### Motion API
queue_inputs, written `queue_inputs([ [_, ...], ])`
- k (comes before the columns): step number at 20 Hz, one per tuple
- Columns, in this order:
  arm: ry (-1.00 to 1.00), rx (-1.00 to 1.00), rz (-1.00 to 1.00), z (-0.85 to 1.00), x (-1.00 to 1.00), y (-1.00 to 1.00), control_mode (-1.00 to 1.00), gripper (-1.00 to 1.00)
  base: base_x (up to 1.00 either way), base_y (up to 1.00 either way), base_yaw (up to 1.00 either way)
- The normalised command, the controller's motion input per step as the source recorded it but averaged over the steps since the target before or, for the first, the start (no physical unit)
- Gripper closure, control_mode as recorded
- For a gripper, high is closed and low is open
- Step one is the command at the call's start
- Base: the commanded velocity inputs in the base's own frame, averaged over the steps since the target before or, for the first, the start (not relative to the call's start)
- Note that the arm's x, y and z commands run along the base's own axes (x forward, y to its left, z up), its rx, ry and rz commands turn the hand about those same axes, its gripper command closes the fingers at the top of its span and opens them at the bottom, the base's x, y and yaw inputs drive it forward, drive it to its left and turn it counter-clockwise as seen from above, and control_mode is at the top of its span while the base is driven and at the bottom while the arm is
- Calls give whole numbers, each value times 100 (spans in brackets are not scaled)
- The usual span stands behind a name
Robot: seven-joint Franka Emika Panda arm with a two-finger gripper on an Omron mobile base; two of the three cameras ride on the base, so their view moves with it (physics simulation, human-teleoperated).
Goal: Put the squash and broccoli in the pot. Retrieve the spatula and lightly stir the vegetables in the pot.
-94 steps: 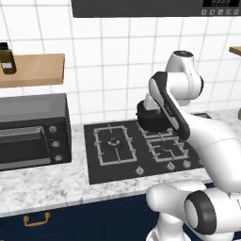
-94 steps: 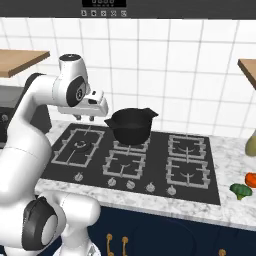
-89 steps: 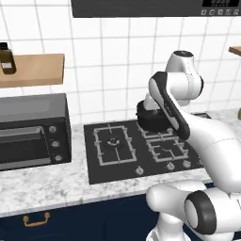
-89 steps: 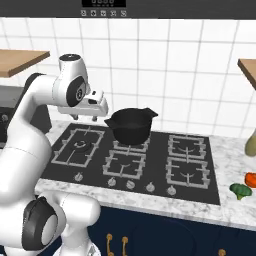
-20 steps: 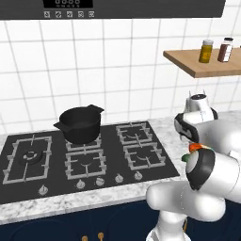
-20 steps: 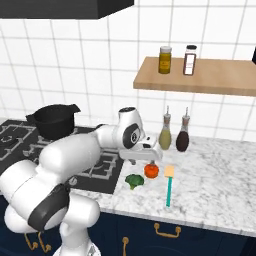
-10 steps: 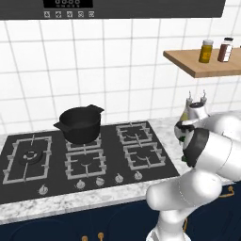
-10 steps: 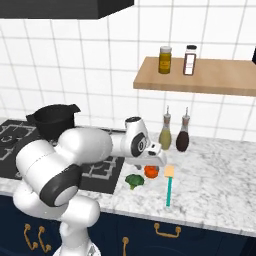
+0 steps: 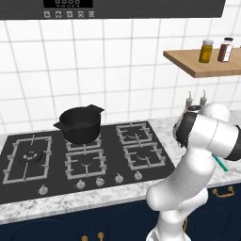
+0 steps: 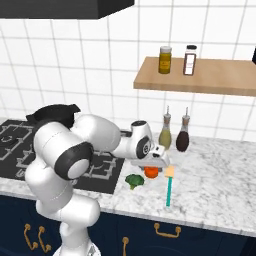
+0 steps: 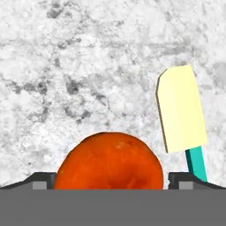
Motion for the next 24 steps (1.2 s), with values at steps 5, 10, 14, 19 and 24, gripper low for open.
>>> queue_inputs([
  [5, 0, 5, 0, -39, -3, -2, -100, -100, 0, 0, 0],
  [10, 0, 3, 0, -23, -11, 0, -100, 100, 0, 0, 0],
  [14, -12, 0, 0, 22, -45, 18, -100, 100, 0, 0, 0],
  [19, -11, 0, 0, 85, -32, 75, -100, 100, 0, 0, 0],
  [24, -7, 0, 0, 77, -16, 100, -100, 100, 0, 0, 0],
])
